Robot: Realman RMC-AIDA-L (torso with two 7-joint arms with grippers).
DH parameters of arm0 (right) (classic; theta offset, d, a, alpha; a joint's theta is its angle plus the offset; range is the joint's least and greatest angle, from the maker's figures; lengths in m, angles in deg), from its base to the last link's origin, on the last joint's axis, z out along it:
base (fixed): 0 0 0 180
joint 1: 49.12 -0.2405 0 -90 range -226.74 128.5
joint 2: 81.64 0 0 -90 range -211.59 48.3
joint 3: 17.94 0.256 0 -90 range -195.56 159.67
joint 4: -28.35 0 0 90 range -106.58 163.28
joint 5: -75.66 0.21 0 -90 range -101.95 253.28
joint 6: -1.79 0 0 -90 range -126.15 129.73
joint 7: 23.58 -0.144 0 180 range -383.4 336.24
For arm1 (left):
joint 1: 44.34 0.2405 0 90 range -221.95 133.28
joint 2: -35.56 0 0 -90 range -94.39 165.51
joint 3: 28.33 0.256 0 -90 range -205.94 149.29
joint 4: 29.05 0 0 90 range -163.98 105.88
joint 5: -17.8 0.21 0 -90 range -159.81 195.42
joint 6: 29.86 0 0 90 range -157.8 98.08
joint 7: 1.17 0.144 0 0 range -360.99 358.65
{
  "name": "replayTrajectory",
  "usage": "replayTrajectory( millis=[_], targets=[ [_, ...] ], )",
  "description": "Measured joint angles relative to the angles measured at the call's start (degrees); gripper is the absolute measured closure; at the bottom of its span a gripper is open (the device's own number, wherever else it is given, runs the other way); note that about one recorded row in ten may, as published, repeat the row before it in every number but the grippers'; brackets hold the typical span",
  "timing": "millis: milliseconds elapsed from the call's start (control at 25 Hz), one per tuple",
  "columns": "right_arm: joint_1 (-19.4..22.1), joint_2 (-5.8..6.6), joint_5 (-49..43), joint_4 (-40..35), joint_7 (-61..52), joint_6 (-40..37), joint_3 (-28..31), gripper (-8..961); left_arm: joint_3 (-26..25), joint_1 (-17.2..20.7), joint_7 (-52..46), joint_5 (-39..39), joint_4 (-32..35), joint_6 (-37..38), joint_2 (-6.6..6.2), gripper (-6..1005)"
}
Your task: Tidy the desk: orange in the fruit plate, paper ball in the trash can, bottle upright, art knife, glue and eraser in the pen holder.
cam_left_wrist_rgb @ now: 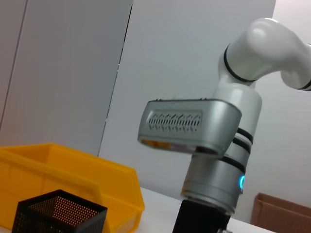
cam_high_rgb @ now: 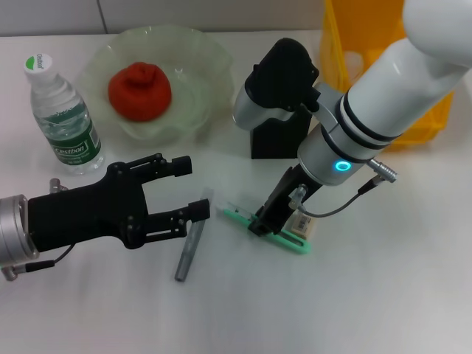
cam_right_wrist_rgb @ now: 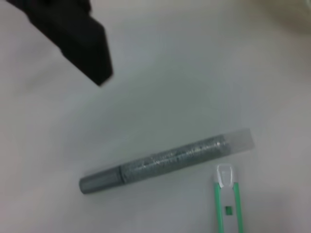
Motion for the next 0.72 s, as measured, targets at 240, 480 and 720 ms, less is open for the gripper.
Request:
replayTrajectory(
  millis=[240, 480, 720],
  targets=[
    [7.80, 0.25, 0.27, -9.78, 1.05, -0.99, 5.41, 766, 0.00, 0.23, 0.00, -0.07, 0.01, -0.07, 0.00, 262],
    [13.60, 0.42, 4.62, -13.15, 6.55, -2.33, 11.27, 766, 0.00, 0.32, 0.00, -0.16, 0.00, 0.11, 0.00, 263],
    [19.20, 0.44, 15.37, -14.38, 18.27, -2.42, 16.45, 766, 0.00, 0.32, 0.00, -0.19, 0.01, 0.19, 0.01, 265]
  ],
)
